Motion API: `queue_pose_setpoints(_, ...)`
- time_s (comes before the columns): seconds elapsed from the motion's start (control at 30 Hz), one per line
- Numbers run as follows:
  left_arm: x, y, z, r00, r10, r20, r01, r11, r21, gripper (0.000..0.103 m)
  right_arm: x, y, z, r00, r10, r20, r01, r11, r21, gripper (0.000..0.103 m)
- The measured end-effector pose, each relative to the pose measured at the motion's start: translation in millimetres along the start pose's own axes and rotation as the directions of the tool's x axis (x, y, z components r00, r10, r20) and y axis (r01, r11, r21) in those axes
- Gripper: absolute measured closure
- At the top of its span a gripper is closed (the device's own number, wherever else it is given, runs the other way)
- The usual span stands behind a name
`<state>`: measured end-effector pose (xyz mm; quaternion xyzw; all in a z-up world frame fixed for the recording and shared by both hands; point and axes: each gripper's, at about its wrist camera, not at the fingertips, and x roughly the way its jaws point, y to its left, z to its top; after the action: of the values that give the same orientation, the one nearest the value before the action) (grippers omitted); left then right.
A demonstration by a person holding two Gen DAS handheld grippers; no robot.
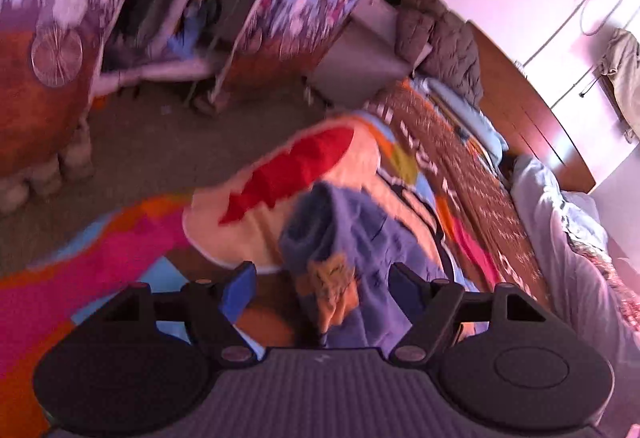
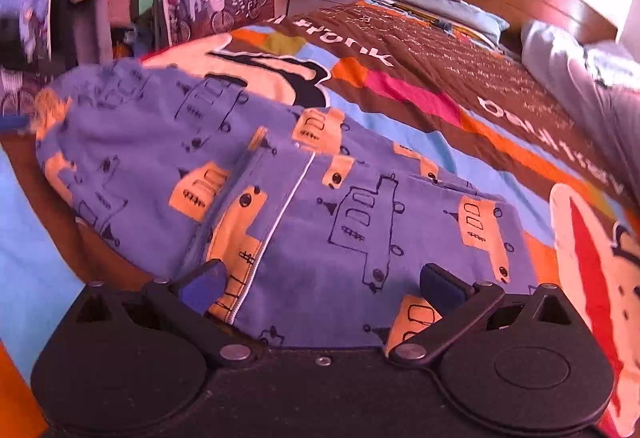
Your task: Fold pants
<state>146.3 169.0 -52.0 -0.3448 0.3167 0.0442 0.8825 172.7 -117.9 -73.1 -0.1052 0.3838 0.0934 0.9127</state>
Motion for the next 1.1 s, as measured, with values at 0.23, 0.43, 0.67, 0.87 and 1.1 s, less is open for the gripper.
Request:
queue_pose_setpoints(0.23,13,13,7,0.999,-0.031,-0.024,0.029,0.997,-0.076,0.031,6,-6,2,0.999,0.031,-0.025,-0.030,0.999,0.046,0.001)
queue_pose_setpoints(0.43,18,12,9,1.000,0.024,-0.013,-0.026,0.994,-0.110,0.051,5,-4,-1,1.000,0.019,-0.018,-0.019,0.999,0.033,0.001)
queue_pose_setpoints(0.67,15,8,6,0.998,0.068,0.011,-0.066,0.993,-0.100,0.079,6,-4,-1,1.000,0.019,-0.018,-0.018,0.999,0.032,0.001)
queue_pose_setpoints(0.87,9,-18,-3,0.987,0.125,0.103,-0.129,0.991,0.029,0.084,3,2,-2,1.000,-0.012,-0.007,0.012,1.000,0.012,0.001)
queue_pose_setpoints(1.1,4,-30,-3,0.982,0.130,0.135,-0.137,0.989,0.048,0.085,-5,12,-4,0.997,-0.068,0.046,0.070,0.997,-0.039,0.001)
